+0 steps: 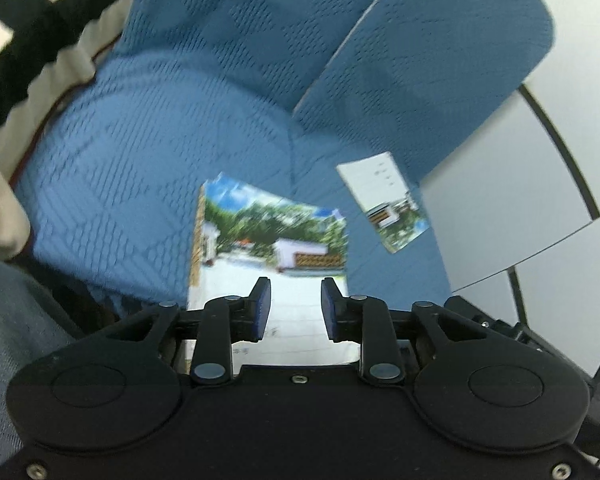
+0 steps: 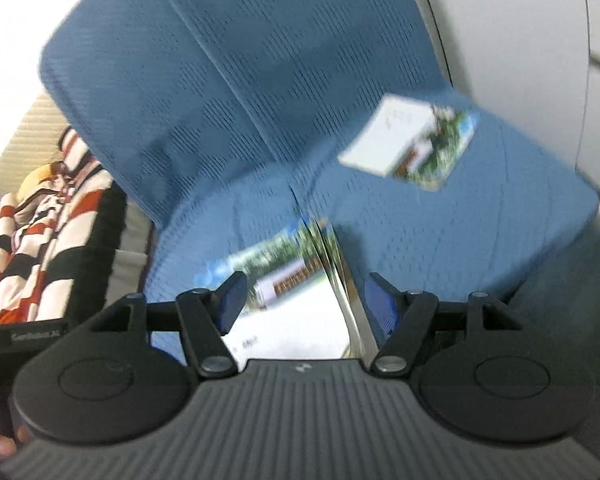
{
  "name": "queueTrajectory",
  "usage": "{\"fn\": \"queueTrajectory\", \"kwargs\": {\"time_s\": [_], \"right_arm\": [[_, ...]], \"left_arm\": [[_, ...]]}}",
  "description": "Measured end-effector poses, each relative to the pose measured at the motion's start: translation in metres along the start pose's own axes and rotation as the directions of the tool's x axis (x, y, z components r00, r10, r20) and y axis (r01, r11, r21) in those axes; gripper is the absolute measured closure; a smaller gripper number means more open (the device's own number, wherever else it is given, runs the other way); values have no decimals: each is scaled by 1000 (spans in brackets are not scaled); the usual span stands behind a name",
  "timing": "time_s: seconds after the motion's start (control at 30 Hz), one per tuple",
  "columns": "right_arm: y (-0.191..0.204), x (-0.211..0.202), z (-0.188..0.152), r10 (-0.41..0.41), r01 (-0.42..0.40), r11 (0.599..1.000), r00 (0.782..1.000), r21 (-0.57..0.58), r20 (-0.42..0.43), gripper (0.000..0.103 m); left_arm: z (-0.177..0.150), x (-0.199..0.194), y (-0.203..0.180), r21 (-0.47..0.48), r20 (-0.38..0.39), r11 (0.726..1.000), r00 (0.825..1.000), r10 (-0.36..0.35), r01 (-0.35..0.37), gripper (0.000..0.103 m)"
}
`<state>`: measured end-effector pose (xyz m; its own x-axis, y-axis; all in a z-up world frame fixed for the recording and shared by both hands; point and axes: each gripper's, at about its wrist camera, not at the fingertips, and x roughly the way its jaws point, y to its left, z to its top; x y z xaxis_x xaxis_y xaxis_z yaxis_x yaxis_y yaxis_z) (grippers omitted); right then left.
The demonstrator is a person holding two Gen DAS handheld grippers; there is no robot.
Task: Organize objects
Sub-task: 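Open both grippers to release the postcards and withdraw them, then move both open grippers to the last white-backed postcard on the seat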
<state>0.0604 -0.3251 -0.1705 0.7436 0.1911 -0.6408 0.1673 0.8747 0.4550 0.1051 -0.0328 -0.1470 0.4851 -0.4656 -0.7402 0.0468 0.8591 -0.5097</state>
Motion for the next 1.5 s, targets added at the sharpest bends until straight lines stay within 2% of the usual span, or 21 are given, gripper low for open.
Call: {"fn": "queueTrajectory", "kwargs": {"time_s": [0.3,0.43,0.73,0.8,1.0,1.13,1.23,1.4,1.43,1.47,1.5], "right_arm": [[15,-56,27,55,-42,990,993,-132,101,34],[17,-74,29,62,-40,984,990,-172,125,34],[3,-94,25,71,-48,985,988,-166,135,34],[-2,-96,24,66,-42,985,987,-166,144,35],[-18,-104,24,40,-13,986,986,-164,163,34],[-32,-105,25,21,7,987,985,-162,170,35],[-42,-105,26,10,17,988,985,-156,170,34],[-57,-102,27,-6,32,987,986,-157,166,33],[-59,-101,28,-8,35,986,986,-162,165,28],[-62,-100,27,-10,36,986,987,-161,163,19],[-66,-99,28,-8,34,987,987,-158,163,19]], "left_arm": [[-2,-45,-43,85,98,996,995,-14,5,63],[-8,-54,-57,109,121,994,993,-14,1,62],[-19,-65,-75,139,159,990,987,-35,12,51],[-20,-66,-81,150,164,989,986,-38,13,46],[-27,-61,-98,182,178,983,983,-49,16,22],[-32,-52,-111,197,184,980,981,-59,22,17],[-36,-45,-120,216,187,976,981,-60,19,7],[-40,-30,-133,230,188,973,981,-43,-2,4],[-41,-27,-135,230,188,973,981,-41,-4,4],[-41,-24,-137,232,187,973,982,-37,-7,4],[-40,-21,-139,234,184,972,982,-36,-8,4]]}}
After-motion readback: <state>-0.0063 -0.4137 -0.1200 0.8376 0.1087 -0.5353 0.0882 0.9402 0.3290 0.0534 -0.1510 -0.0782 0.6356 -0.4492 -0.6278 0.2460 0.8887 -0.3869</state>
